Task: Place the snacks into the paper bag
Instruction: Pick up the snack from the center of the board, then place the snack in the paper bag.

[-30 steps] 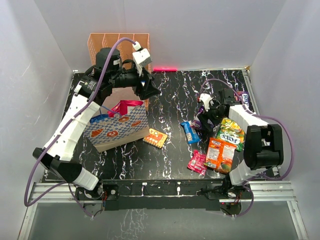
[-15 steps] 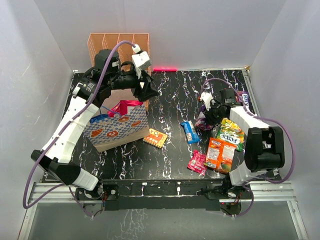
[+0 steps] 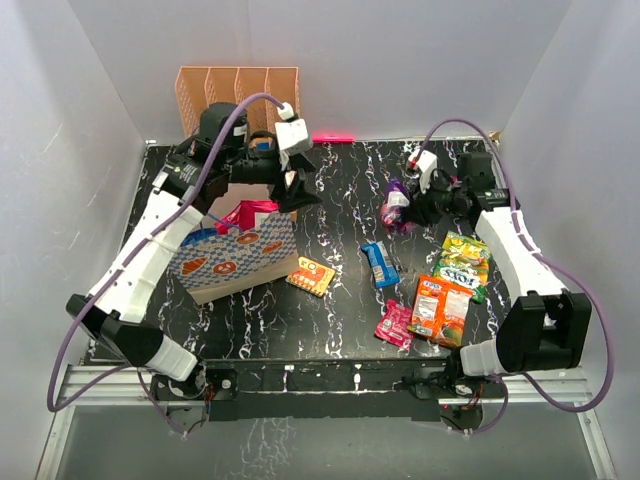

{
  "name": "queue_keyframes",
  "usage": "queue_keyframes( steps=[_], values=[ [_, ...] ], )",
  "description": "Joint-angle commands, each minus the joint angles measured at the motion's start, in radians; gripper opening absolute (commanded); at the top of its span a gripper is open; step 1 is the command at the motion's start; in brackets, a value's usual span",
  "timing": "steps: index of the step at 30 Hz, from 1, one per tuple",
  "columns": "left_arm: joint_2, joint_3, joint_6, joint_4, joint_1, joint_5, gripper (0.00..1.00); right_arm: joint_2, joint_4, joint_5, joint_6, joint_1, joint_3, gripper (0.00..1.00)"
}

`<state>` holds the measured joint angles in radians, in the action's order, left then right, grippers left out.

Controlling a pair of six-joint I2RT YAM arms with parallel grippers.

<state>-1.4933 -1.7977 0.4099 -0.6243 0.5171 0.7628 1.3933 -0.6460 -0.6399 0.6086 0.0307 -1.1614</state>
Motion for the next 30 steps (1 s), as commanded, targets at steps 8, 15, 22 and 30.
queue_keyframes(
  steps=[8, 15, 22, 30],
  values=[
    [-0.107, -0.091, 0.489, -0.241, 0.139, 0.061, 0.80, -0.065, -0.077, -0.436, -0.158, 0.097, -0.213, 0.14],
    [-0.177, -0.151, 0.601, -0.289, 0.212, 0.052, 0.98, -0.102, -0.032, -0.419, -0.202, 0.256, -0.196, 0.14],
    [-0.188, -0.109, 0.713, -0.378, 0.232, 0.047, 0.96, -0.123, -0.022, -0.442, -0.222, 0.305, -0.182, 0.14],
    [-0.180, -0.078, 0.728, -0.375, 0.233, 0.031, 0.74, -0.140, 0.005, -0.445, -0.241, 0.310, -0.140, 0.14]
  ],
)
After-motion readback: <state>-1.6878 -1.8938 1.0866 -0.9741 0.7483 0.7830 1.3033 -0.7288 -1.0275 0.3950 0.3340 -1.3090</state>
